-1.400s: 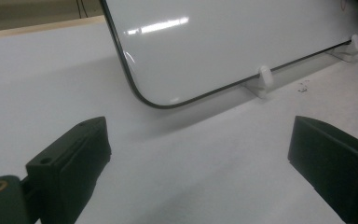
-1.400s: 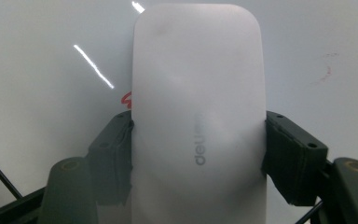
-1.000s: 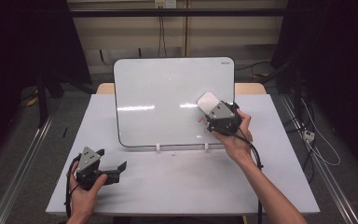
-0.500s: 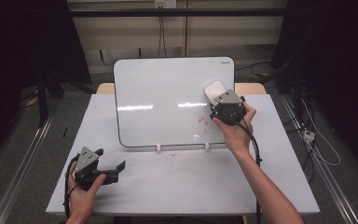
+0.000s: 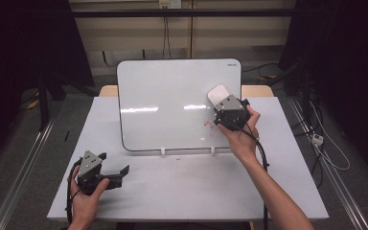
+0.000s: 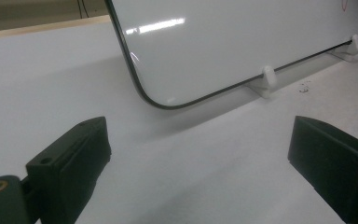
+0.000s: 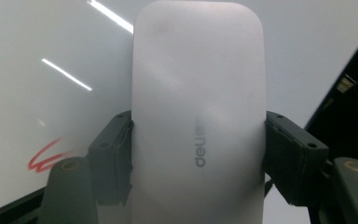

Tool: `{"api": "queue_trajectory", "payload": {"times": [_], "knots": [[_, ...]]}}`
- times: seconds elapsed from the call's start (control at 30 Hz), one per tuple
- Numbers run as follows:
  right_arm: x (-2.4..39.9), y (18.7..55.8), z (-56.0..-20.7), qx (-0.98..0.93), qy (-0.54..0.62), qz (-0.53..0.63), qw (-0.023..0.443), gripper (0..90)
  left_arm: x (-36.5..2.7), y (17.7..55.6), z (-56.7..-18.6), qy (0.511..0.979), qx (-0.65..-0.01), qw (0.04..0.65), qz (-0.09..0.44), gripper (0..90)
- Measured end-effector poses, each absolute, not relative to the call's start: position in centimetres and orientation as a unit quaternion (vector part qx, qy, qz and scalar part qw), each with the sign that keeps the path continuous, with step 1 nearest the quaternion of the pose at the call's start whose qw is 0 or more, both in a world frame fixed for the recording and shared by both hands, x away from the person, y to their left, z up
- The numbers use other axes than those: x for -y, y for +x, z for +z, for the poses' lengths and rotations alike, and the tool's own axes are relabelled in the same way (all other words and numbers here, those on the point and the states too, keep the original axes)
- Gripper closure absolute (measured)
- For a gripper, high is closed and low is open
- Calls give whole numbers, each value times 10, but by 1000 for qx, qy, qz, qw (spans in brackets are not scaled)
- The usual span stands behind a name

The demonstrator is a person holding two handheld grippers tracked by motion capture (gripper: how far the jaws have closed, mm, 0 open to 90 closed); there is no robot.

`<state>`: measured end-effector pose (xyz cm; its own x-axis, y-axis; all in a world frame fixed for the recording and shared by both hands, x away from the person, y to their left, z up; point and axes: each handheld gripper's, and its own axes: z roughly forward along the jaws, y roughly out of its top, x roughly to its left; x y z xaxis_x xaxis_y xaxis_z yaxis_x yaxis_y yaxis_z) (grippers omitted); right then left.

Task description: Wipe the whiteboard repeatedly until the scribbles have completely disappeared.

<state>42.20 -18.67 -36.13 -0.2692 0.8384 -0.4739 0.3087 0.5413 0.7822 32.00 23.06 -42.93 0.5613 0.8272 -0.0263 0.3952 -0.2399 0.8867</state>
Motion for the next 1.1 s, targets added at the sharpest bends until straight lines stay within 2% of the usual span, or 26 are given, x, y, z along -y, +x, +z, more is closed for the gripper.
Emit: {"api": "queue_trajectory", "payload": {"times": [0.4, 1.1], "knots": [[160, 398, -394, -773, 333, 281, 461, 316, -229, 320, -430, 753, -407, 463, 233, 54], [113, 374, -423, -815, 258, 268, 445, 316, -227, 321, -430, 754, -404, 463, 232, 53]]}}
